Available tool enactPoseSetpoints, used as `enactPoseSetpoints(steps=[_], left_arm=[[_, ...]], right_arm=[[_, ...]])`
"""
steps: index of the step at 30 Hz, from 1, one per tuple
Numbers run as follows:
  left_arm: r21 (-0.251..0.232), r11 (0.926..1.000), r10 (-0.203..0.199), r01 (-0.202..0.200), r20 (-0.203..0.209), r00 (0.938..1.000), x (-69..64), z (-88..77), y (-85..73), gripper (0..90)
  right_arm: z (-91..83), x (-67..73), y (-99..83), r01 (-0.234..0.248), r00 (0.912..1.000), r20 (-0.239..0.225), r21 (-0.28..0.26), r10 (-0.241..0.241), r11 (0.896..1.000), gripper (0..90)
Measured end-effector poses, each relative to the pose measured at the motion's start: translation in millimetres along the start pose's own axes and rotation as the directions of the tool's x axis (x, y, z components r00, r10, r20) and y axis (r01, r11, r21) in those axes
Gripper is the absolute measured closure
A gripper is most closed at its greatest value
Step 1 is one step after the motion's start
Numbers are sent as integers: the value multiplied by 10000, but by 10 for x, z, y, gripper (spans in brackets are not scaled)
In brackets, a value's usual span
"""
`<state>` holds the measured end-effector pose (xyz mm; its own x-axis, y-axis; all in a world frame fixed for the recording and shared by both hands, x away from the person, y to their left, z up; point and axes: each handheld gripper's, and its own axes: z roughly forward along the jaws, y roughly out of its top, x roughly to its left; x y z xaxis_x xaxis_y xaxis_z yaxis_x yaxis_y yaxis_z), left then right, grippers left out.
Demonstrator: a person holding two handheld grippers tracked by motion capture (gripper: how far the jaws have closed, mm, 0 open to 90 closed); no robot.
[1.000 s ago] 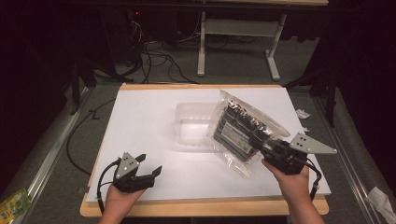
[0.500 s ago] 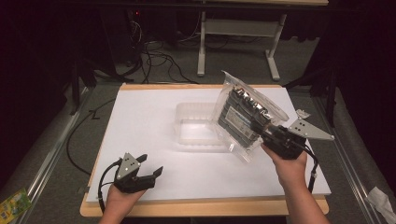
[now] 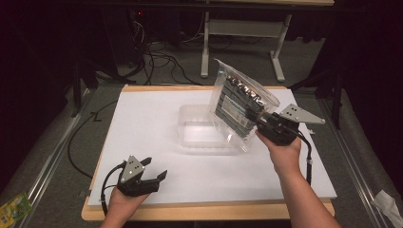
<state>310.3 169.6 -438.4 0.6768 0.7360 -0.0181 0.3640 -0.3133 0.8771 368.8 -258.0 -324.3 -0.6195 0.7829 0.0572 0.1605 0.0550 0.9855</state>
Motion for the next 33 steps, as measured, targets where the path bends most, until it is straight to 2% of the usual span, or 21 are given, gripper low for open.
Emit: enactPoseSetpoints(steps=[7,16,21,33], left_arm=[[-73,10000,6,-6,20,10000,1,-8,4,266],[-35,10000,38,-38,99,9999,6,3,7,266],[-56,10000,51,-50,174,9998,-1,0,10,266],[-66,10000,32,-30,220,9998,5,8,14,266]], right_arm=[[250,32,30,236,9997,-60,145,-235,9996,757],[523,43,56,283,9996,-87,254,-281,9993,758],[636,52,69,229,9997,-92,272,-227,9994,757],[870,75,105,541,9985,-126,424,-536,9976,758]])
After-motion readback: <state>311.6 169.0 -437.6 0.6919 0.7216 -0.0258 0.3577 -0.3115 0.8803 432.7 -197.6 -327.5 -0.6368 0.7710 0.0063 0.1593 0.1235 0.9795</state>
